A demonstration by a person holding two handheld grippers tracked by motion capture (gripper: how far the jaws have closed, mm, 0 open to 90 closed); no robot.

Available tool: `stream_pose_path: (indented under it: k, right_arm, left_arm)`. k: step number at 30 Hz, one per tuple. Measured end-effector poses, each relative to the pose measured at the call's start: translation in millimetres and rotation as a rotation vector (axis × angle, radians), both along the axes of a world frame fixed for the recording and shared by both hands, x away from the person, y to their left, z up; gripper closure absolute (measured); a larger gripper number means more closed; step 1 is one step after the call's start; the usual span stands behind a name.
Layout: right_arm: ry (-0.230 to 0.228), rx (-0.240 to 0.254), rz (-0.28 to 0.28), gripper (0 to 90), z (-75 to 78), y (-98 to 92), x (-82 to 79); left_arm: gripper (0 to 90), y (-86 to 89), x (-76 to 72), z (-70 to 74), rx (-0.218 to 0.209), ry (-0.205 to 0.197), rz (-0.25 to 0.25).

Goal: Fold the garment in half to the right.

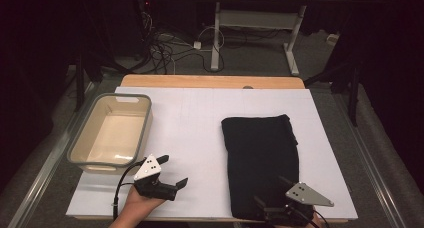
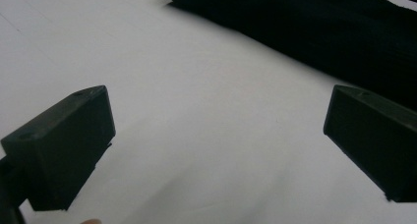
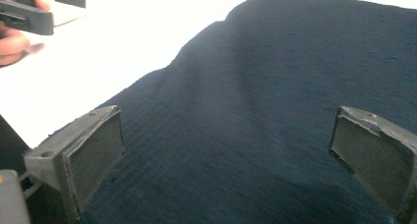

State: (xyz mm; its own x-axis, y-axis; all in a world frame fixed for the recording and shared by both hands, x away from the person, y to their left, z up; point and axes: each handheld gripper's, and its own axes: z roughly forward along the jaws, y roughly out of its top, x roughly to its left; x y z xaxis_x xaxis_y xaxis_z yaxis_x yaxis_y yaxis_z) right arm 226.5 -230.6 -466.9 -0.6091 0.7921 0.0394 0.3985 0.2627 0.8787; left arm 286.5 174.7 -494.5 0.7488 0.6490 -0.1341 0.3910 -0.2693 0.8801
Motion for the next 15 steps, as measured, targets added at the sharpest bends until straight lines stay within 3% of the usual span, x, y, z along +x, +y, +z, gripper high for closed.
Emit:
stream_pose_path:
  k: [9,15]
  right_arm:
    - [0.018,-0.022,0.084,5.3,-3.3,41.4,-1.0]
    - [0.025,-0.045,0.111,10.0,-5.3,62.5,-1.3]
  left_arm:
    - [0.0,0.0,-0.2,0.0,0.000,-0.002,-0.003]
    - [0.0,-0.1,-0.2,0.0,-0.001,-0.003,-0.004]
